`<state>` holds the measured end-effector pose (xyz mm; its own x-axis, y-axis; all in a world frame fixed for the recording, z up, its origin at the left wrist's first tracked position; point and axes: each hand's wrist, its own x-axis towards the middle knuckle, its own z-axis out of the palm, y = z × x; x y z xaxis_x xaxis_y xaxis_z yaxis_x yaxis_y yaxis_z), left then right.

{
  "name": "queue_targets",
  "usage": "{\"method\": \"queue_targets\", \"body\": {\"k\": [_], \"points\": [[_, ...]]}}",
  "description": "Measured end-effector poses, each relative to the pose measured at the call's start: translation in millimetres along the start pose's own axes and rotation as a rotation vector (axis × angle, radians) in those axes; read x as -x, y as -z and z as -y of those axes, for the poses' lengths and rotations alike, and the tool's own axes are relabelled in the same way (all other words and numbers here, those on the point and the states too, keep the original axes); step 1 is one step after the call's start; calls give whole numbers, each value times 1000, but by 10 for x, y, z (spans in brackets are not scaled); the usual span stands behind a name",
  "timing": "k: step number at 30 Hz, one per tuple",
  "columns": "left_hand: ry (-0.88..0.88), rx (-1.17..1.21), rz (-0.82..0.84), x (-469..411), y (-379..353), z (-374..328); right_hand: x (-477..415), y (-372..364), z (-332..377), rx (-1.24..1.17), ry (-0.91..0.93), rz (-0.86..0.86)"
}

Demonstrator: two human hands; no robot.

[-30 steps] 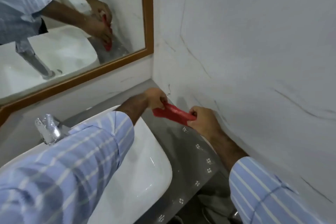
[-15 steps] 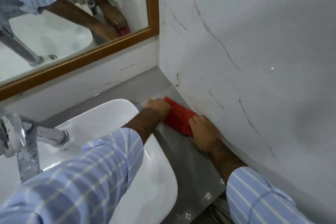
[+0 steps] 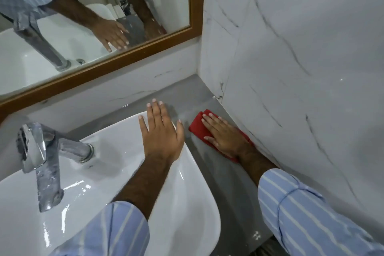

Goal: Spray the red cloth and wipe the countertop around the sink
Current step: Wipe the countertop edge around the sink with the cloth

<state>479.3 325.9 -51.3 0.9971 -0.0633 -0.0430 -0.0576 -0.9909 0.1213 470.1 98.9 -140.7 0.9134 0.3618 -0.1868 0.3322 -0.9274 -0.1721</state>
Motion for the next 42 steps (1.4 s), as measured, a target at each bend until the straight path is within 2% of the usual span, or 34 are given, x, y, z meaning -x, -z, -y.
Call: {"method": "queue_targets", "body": {"k": [3, 5, 11, 15, 18, 22, 26, 29, 31, 34, 36, 38, 40, 42], "points": [[3, 16, -3, -2, -47, 14, 19, -106, -117, -5, -54, -78], [1, 17, 2, -2, -21, 9, 152, -118, -116, -17, -161, -110], [19, 20, 58, 63, 69, -30, 1356, -390, 318, -89, -422, -163], [43, 32, 65, 74, 69, -58, 1550, -522, 436, -61, -437, -141], [47, 38, 65, 75, 19, -49, 1031, -428, 290, 6, -380, -147], [42, 45, 53, 78, -3, -41, 570, -324, 155, -12, -399, -144], [38, 52, 53, 75, 27, -42, 1166, -436, 192, -32, -430, -193], [44, 60, 73, 81, 54, -37, 1890, -569, 253, -43, -446, -158], [51, 72, 72, 83, 64, -38, 2097, -649, 387, -61, -546, -161], [50, 76, 83, 83, 58, -44, 1874, -736, 804, -102, -768, -238], [51, 77, 97, 80, 61, -39, 1684, -815, 1098, -105, -716, -245], [46, 84, 102, 90, 64, -42, 1750, -916, 1250, -70, -546, -206], [47, 90, 96, 93, 88, -35, 1980, -915, 1126, -87, -435, -172], [43, 83, 104, 93, 118, -36, 2260, -885, 886, -67, -449, -171]]}}
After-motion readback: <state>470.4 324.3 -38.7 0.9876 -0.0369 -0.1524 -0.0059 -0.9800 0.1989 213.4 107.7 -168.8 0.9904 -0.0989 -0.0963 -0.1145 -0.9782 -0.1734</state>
